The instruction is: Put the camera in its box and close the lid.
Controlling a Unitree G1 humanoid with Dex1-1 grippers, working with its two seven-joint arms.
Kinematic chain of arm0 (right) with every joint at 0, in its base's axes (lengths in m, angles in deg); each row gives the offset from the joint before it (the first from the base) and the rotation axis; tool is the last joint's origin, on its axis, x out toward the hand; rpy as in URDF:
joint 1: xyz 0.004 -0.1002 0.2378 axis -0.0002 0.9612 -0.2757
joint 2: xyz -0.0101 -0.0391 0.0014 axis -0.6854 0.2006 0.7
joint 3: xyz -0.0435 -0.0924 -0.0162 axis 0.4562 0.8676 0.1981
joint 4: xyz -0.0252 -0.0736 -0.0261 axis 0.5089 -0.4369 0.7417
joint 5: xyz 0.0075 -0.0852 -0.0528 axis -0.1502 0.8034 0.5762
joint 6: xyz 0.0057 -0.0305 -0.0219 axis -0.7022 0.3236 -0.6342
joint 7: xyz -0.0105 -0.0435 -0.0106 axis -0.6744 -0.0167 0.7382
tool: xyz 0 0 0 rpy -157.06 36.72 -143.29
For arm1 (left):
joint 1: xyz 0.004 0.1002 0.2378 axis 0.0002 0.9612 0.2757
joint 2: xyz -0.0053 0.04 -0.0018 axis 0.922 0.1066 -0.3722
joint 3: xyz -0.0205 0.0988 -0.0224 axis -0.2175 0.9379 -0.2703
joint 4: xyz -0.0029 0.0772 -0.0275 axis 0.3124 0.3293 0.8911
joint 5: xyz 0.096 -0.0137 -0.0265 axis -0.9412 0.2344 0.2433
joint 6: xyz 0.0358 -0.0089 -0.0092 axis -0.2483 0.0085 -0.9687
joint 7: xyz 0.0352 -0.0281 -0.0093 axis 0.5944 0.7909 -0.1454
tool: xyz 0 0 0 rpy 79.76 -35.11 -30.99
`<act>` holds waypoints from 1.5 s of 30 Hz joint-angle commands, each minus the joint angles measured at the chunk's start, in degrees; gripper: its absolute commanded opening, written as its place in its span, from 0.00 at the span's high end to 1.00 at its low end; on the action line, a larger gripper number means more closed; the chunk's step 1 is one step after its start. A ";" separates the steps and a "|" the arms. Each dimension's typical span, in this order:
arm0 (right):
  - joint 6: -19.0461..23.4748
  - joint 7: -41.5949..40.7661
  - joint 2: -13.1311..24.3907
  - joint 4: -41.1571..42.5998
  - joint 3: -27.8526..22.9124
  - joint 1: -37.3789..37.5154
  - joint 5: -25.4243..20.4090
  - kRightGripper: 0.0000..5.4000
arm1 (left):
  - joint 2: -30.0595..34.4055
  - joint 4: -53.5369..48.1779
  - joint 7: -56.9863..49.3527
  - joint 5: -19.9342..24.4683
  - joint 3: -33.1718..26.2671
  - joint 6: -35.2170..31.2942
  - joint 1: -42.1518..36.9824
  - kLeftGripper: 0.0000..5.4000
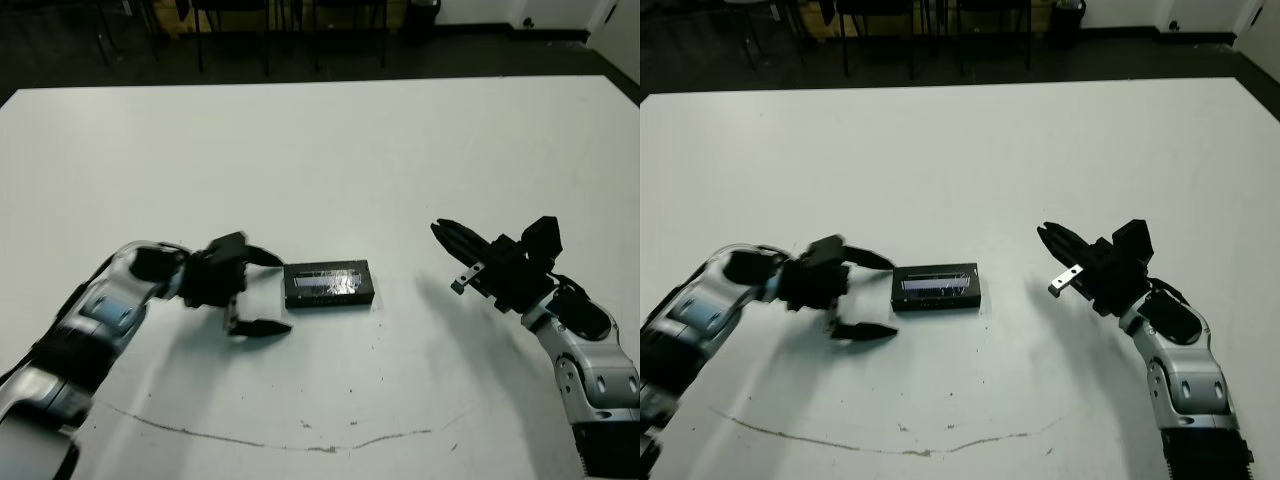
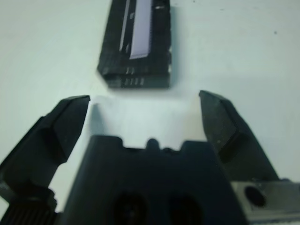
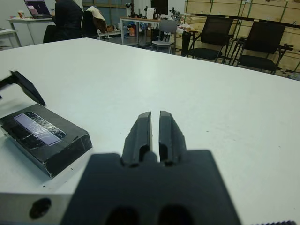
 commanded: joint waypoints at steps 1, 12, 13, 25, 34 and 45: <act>-0.26 -0.89 -0.25 -1.38 0.45 0.26 -0.30 1.00 | 4.71 -2.82 -4.20 -3.43 -1.99 -4.06 9.56 0.00; 3.06 2.82 -0.72 1.37 2.05 0.69 0.97 1.00 | -8.54 -37.05 -39.50 -0.18 -20.03 -16.82 25.34 0.11; 3.67 3.38 -0.64 1.92 2.28 0.70 1.17 1.00 | -12.94 -38.82 -43.87 -0.02 -20.02 -15.45 25.49 0.14; 10.21 8.32 -1.47 7.14 3.51 1.57 1.32 1.00 | -30.23 -45.57 -57.24 -4.69 -4.24 -20.51 19.53 0.57; 11.14 9.53 -1.54 8.14 3.45 2.43 1.61 1.00 | -33.08 -41.30 -57.78 -8.69 5.55 -35.03 14.63 0.90; 11.82 10.38 -2.21 8.40 3.51 2.56 1.42 1.00 | -31.75 -35.24 -55.75 -13.00 11.39 -45.48 9.13 1.00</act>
